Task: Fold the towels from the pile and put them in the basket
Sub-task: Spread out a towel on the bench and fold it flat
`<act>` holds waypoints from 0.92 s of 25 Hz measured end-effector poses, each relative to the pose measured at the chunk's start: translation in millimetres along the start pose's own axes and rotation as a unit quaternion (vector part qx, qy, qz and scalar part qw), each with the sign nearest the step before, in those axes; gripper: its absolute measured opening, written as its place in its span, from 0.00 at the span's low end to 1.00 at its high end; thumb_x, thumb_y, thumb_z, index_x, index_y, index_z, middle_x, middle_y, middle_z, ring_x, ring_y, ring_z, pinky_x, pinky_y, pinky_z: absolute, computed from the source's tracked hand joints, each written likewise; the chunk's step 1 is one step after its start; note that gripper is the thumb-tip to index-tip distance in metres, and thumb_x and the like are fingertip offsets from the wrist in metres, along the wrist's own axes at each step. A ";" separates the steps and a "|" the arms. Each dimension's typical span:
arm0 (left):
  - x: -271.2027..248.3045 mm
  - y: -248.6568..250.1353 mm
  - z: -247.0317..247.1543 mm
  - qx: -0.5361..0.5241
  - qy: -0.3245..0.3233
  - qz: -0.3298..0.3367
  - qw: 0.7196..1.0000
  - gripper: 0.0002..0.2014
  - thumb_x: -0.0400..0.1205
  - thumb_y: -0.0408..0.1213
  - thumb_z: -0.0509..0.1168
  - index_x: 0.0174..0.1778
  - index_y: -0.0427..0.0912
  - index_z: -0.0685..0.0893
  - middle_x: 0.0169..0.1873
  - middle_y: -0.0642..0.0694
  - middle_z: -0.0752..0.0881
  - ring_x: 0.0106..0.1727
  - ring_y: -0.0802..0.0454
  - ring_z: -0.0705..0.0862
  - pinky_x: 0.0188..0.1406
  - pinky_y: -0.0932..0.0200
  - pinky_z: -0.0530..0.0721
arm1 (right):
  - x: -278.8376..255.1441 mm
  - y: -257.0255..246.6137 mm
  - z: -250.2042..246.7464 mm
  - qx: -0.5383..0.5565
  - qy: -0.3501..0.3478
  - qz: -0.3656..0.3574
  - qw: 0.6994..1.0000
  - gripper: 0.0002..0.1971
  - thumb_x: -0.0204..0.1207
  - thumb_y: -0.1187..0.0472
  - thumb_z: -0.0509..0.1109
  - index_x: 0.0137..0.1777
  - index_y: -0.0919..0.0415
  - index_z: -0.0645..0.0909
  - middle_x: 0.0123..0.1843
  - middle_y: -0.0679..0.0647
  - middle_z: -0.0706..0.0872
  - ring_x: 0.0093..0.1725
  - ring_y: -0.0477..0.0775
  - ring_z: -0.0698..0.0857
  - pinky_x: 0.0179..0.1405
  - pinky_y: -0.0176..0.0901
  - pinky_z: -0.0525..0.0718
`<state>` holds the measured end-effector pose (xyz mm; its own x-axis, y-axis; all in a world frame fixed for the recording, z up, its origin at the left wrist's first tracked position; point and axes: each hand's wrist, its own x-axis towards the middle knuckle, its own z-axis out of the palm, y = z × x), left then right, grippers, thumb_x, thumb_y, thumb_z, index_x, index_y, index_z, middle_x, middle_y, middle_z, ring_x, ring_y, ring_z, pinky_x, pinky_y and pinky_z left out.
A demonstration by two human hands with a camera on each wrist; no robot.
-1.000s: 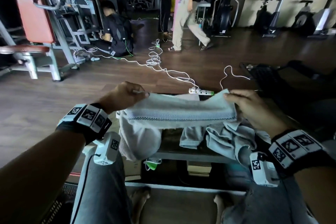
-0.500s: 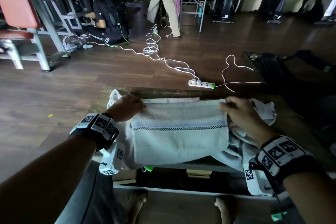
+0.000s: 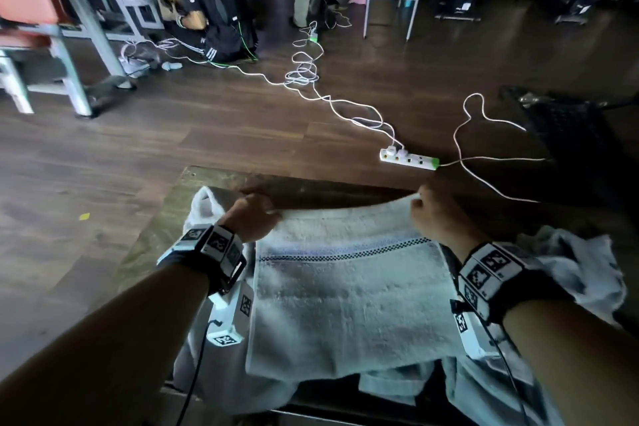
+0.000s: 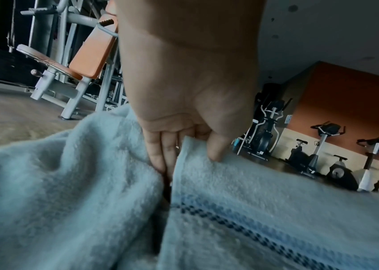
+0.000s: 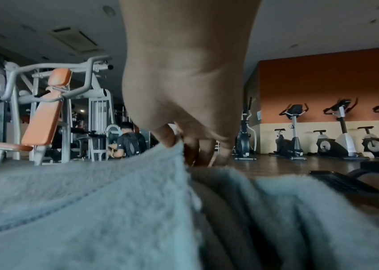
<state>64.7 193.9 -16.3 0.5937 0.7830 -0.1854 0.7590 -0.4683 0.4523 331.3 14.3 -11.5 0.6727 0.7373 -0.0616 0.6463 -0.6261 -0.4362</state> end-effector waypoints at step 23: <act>54.3 -16.3 28.1 0.005 0.066 0.044 0.997 0.08 0.78 0.37 0.68 0.48 0.39 0.89 0.46 0.38 0.90 0.50 0.40 0.87 0.44 0.58 0.80 | 53.6 16.9 40.9 0.055 -0.033 -0.029 0.998 0.04 0.79 0.62 0.72 0.44 0.62 0.86 0.42 0.51 0.86 0.43 0.49 0.83 0.34 0.36 0.73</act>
<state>92.0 232.5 -58.3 0.6181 0.7856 -0.0281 0.7085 -0.5412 0.4529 363.6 53.7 -58.9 0.6084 0.7884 -0.0909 0.6372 -0.5536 -0.5362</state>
